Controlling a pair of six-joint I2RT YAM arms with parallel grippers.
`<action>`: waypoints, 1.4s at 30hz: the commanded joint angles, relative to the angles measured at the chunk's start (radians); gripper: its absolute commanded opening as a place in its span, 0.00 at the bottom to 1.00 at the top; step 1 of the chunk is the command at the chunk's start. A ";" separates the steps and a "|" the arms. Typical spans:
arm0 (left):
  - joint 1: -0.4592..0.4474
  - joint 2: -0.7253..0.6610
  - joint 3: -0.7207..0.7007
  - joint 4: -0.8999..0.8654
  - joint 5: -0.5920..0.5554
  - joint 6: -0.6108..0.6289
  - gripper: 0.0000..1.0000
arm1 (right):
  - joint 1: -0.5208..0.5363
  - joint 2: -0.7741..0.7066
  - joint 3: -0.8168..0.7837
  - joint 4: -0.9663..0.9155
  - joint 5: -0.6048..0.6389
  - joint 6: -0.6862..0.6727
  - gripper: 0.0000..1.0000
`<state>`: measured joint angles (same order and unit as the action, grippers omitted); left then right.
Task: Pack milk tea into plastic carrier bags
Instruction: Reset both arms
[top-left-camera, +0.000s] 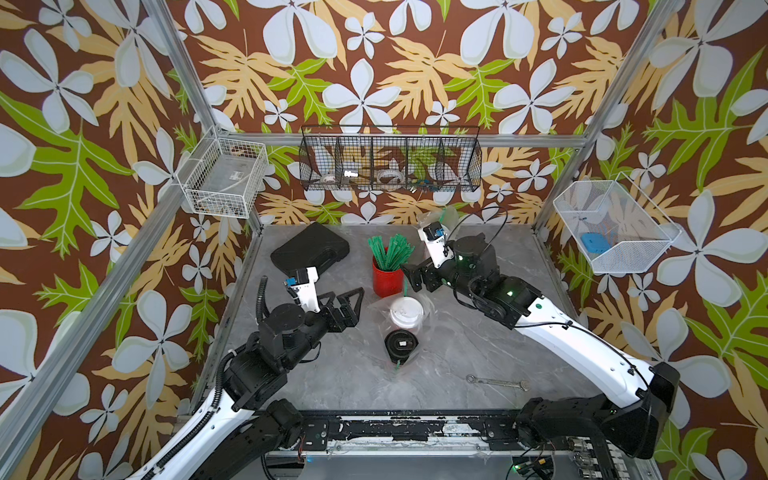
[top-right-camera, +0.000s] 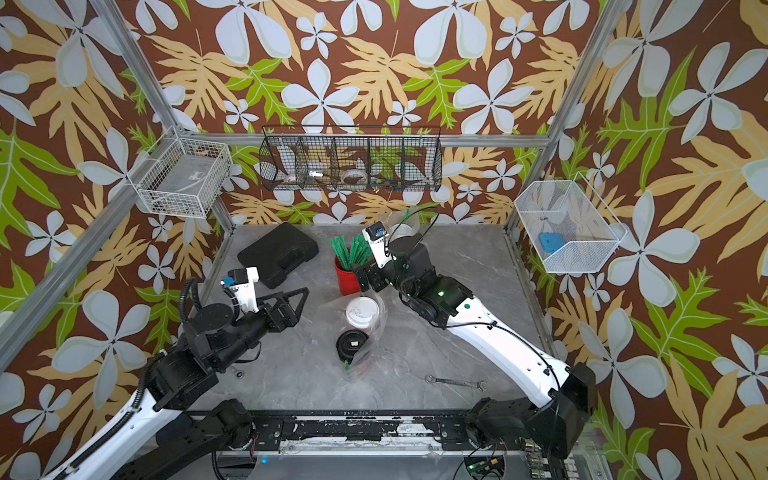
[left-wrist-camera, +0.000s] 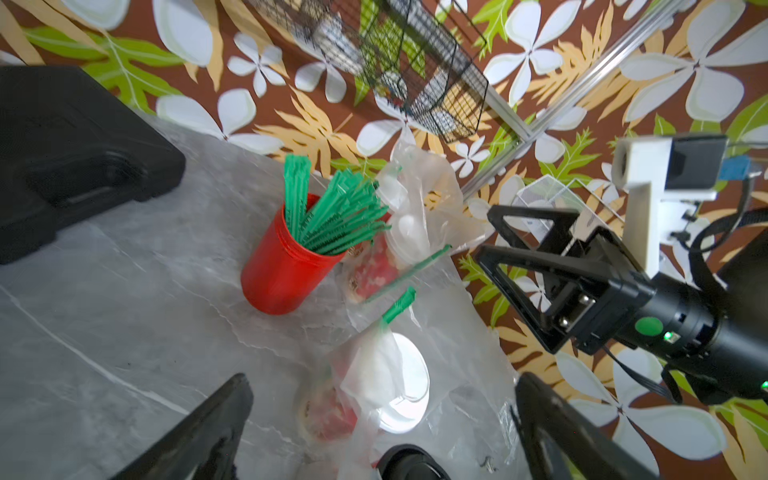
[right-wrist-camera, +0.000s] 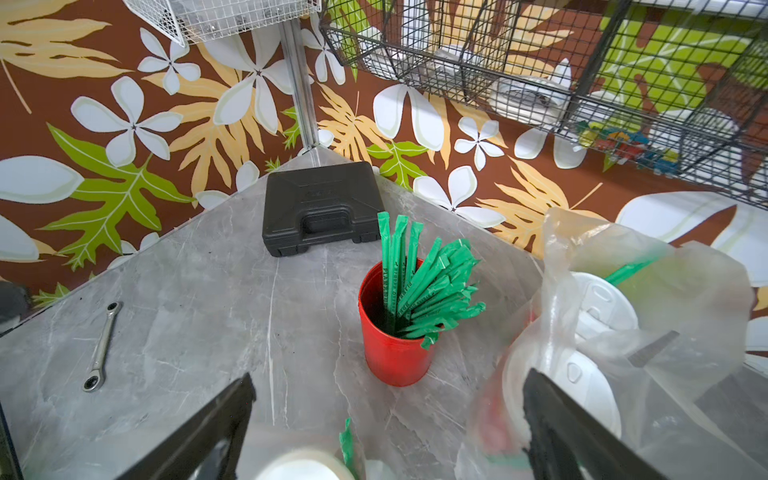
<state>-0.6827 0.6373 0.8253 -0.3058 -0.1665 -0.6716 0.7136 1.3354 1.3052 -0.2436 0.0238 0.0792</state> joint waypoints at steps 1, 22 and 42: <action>-0.002 -0.013 0.060 -0.047 -0.142 0.064 1.00 | -0.045 -0.026 0.021 -0.014 -0.013 0.043 1.00; 0.450 0.276 0.107 0.038 -0.344 0.096 1.00 | -0.664 -0.234 -0.301 0.126 0.217 0.282 0.99; 0.545 0.317 -0.635 1.055 -0.521 0.414 1.00 | -0.665 -0.013 -0.955 1.021 0.464 0.068 1.00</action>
<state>-0.1398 0.9520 0.2192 0.5152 -0.7208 -0.3908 0.0471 1.3018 0.3798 0.5499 0.4698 0.1753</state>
